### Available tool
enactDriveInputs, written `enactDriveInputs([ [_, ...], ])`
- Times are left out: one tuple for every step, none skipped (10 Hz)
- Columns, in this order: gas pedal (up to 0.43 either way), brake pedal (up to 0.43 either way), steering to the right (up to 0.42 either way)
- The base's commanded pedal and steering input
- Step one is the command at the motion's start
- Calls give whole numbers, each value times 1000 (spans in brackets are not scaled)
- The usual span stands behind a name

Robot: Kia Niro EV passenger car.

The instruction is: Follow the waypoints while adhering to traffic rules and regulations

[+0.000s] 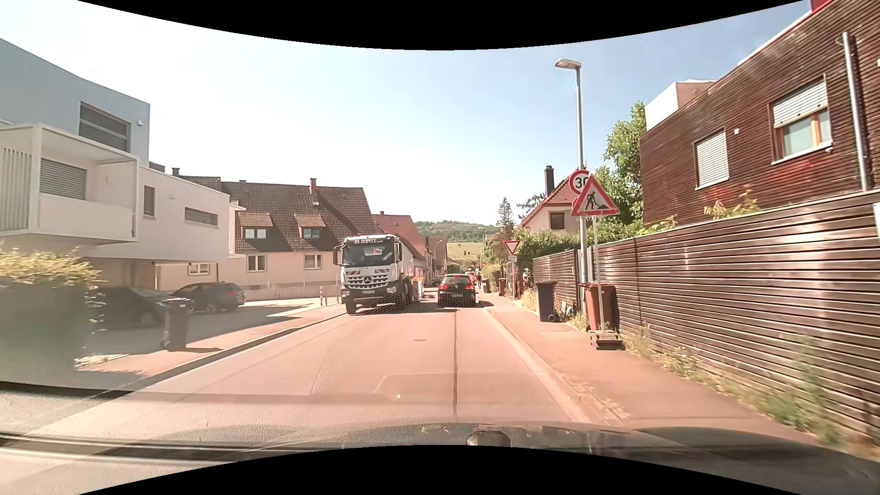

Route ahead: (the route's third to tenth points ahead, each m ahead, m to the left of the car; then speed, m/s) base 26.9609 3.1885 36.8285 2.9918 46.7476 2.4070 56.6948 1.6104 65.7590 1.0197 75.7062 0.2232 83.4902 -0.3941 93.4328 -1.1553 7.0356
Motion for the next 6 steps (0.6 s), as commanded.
enactDriveInputs([
  [79,0,0],
  [79,0,0],
  [79,0,0],
  [79,0,0],
  [79,0,0],
  [79,0,0],
])
